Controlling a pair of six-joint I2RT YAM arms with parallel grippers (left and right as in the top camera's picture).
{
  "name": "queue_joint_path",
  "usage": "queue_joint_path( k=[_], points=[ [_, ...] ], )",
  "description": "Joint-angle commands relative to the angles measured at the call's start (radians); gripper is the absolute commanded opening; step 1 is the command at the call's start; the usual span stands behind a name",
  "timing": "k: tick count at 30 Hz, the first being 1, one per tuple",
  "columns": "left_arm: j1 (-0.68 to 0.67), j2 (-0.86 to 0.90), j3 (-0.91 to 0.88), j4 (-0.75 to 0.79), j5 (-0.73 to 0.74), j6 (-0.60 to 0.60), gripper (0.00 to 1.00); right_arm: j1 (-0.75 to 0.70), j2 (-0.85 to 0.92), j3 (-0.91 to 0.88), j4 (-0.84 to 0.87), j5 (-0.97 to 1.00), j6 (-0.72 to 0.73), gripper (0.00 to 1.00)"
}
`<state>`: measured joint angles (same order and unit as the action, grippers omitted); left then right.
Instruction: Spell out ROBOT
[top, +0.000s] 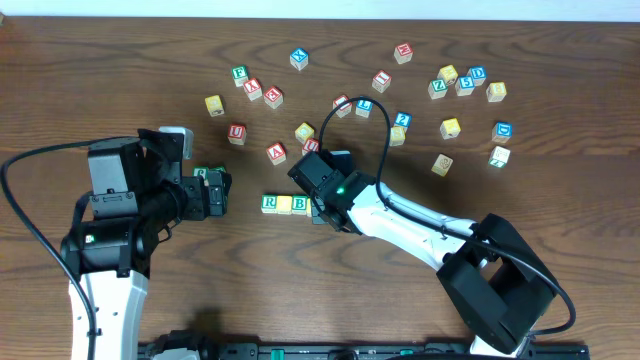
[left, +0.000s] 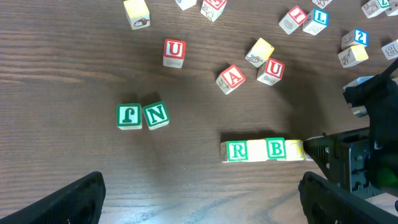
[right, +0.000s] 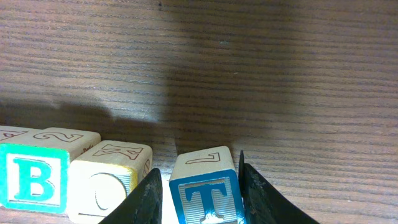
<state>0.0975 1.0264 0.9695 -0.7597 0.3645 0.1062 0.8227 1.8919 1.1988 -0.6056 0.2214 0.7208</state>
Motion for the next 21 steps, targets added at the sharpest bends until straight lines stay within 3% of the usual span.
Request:
queue_joint_path(
  k=[1,21],
  points=[
    [0.004,-0.002,0.003,-0.003,0.001,0.013,0.97,0.005,0.02,0.014,-0.001,0.024,0.008,0.35],
    [0.004,-0.002,0.003,-0.003,0.001,0.013,0.98,0.004,0.02,-0.003,0.011,0.042,0.019,0.34]
  ],
)
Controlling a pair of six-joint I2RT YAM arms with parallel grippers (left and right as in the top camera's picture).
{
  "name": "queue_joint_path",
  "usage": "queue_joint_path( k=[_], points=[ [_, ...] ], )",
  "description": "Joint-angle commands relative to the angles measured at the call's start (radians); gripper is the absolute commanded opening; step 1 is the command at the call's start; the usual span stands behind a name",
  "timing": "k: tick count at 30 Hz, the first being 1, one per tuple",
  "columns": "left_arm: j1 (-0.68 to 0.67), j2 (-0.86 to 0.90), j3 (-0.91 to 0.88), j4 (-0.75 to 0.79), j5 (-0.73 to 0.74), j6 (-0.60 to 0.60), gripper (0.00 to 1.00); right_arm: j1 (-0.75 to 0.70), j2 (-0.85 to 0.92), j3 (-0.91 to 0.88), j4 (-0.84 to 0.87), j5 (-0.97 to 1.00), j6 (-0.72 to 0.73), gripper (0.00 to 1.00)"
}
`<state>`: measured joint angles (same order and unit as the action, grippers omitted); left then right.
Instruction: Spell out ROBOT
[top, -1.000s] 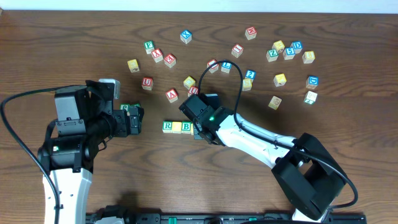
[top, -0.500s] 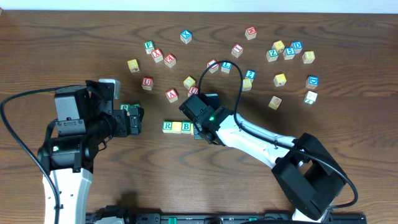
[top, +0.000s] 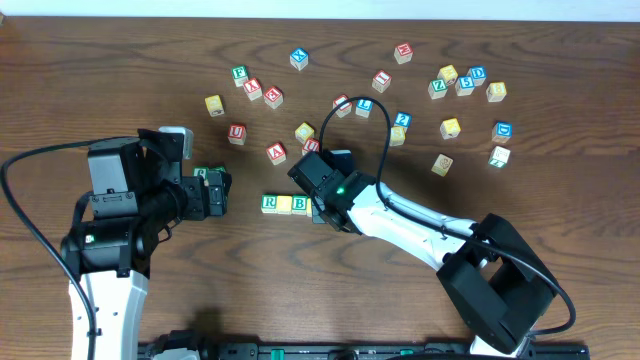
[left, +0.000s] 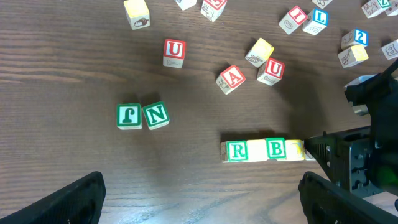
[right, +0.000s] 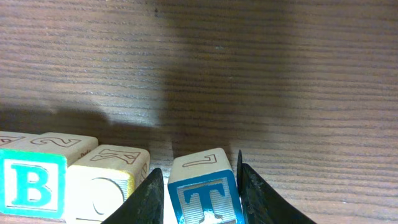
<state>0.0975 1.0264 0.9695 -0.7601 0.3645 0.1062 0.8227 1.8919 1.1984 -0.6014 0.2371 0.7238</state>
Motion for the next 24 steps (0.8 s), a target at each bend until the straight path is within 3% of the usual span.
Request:
queue_joint_path(
  k=[1,24],
  points=[
    [0.004,-0.002,0.003,-0.002,0.001,0.013,0.98,0.004,0.02,-0.003,0.007,0.026,0.016,0.34],
    [0.004,-0.002,0.003,-0.003,0.001,0.013,0.97,0.004,0.022,-0.005,0.009,0.046,0.016,0.33]
  ],
)
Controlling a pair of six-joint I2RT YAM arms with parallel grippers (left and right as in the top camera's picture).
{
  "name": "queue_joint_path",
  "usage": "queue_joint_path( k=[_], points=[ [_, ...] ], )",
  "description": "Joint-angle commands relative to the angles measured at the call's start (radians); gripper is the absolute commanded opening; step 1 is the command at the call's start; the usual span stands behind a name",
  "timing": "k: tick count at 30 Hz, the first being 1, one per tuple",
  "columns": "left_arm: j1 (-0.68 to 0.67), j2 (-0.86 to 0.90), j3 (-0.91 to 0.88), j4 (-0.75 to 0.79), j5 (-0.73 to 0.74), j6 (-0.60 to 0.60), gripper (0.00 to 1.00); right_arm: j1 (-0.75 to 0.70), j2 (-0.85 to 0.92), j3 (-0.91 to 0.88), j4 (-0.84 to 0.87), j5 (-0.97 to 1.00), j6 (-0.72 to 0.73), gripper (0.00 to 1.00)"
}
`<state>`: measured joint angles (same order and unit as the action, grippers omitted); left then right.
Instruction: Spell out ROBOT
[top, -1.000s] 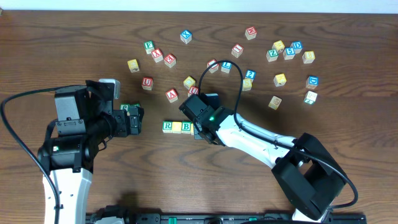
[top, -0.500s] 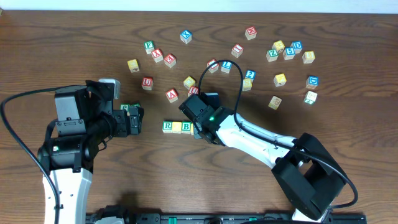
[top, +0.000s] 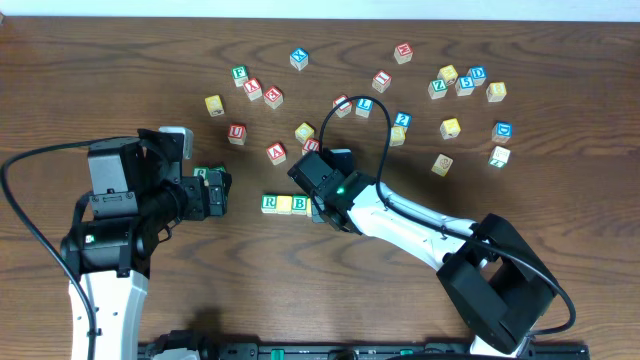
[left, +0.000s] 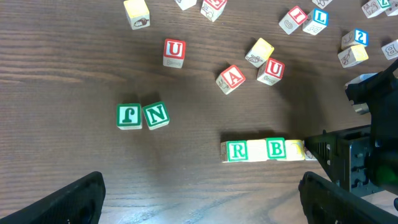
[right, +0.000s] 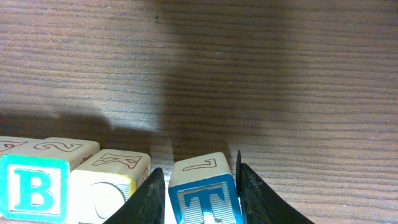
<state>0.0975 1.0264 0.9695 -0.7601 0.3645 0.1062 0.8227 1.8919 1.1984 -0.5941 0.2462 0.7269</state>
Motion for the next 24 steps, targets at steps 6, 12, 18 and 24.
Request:
queue_joint_path(
  k=[6,12,18,24],
  points=[
    [0.004,-0.002,0.003,-0.003,0.001,0.013,0.98,0.003,0.022,-0.005,0.012,0.04,0.012,0.33],
    [0.004,-0.002,0.003,-0.003,0.001,0.013,0.98,0.003,0.021,-0.004,0.029,0.044,0.003,0.33],
    [0.004,-0.002,0.003,-0.003,0.001,0.013,0.98,0.002,0.021,-0.002,0.035,0.093,-0.003,0.33],
    [0.004,-0.002,0.003,-0.003,0.001,0.013,0.98,-0.011,0.021,0.013,0.033,0.145,-0.003,0.29]
  ],
)
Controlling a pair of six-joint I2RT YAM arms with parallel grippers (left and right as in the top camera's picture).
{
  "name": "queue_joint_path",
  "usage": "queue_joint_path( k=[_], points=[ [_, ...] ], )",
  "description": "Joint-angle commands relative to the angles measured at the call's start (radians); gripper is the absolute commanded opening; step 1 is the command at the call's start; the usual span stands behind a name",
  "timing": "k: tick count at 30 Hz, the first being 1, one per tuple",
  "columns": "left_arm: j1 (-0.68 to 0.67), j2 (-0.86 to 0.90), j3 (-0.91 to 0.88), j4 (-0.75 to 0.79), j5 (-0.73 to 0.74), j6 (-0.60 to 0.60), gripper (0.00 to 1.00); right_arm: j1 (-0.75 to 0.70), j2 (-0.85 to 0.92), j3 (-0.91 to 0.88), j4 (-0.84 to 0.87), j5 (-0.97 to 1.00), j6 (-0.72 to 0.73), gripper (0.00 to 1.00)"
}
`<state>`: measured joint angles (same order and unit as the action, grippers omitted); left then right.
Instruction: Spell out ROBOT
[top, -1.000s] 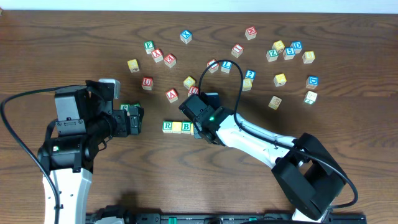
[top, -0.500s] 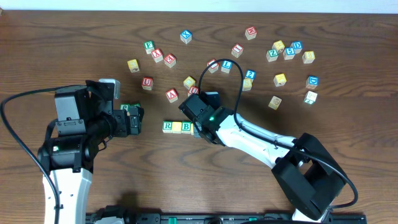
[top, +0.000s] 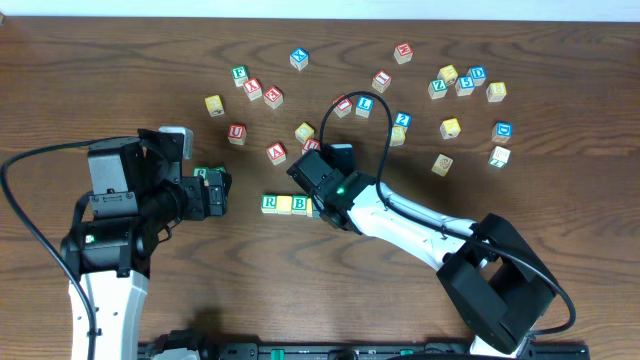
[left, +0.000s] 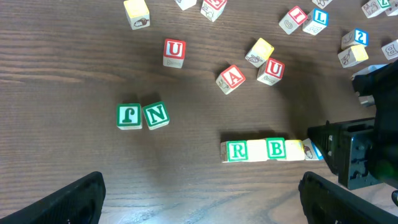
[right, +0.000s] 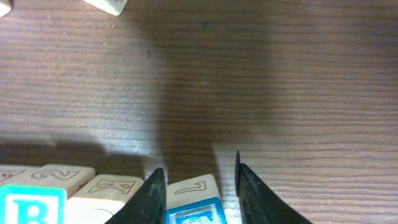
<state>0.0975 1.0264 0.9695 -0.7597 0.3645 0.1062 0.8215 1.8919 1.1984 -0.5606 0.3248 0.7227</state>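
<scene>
A row of blocks lies mid-table: green R (left: 236, 150), a plain yellow block (left: 255, 149), green B (left: 275, 149), a pale O block (left: 297, 149) and the blue T block (right: 194, 202). The T block (left: 314, 150) touches the O block's right side. My right gripper (right: 199, 169) straddles the T block, open. The block rests against the left finger, and a gap shows at the right finger (right: 249, 186). In the overhead view this gripper (top: 322, 203) hides the T. My left gripper (left: 199, 205) stands wide open and holds nothing, left of the row.
Green J (left: 129, 116) and N (left: 155, 115) blocks sit left of the row. Red U (left: 175, 51), red A (left: 231, 78) and another red U (left: 271, 70) lie behind it. Several loose blocks are scattered at the back right (top: 460, 80).
My right gripper has drawn back from the T block. The block now sits lower in the wrist view with a gap at the right finger, and its blue edge shows in the left wrist view.
My right gripper was shut on the T block with a small gap to the O block's right. It then held the T close against the O, down on the table. Now the fingers are loose around it and the T ends the row. The left arm stayed still.
</scene>
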Motion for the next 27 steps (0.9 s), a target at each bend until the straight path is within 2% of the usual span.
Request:
queue_joint_path(
  k=[1,5,6,12,20,27],
  points=[
    [0.004,-0.002,0.003,-0.003,0.001,0.013,0.98,-0.013,0.021,0.014,0.0,0.072,0.001,0.29],
    [0.004,-0.002,0.003,-0.003,0.001,0.013,0.98,-0.035,0.021,0.018,-0.001,0.094,0.001,0.22],
    [0.004,-0.002,0.003,-0.003,0.001,0.013,0.98,-0.044,0.021,0.018,-0.005,0.095,0.002,0.17],
    [0.004,-0.002,0.003,-0.003,0.001,0.013,0.97,-0.071,0.018,0.018,-0.08,0.062,0.025,0.01],
    [0.004,-0.002,0.003,-0.003,0.001,0.013,0.98,-0.064,0.016,0.018,-0.203,-0.051,0.086,0.01],
    [0.004,-0.002,0.003,-0.003,0.001,0.013,0.98,-0.035,0.016,0.018,-0.219,-0.113,0.093,0.01]
  ],
)
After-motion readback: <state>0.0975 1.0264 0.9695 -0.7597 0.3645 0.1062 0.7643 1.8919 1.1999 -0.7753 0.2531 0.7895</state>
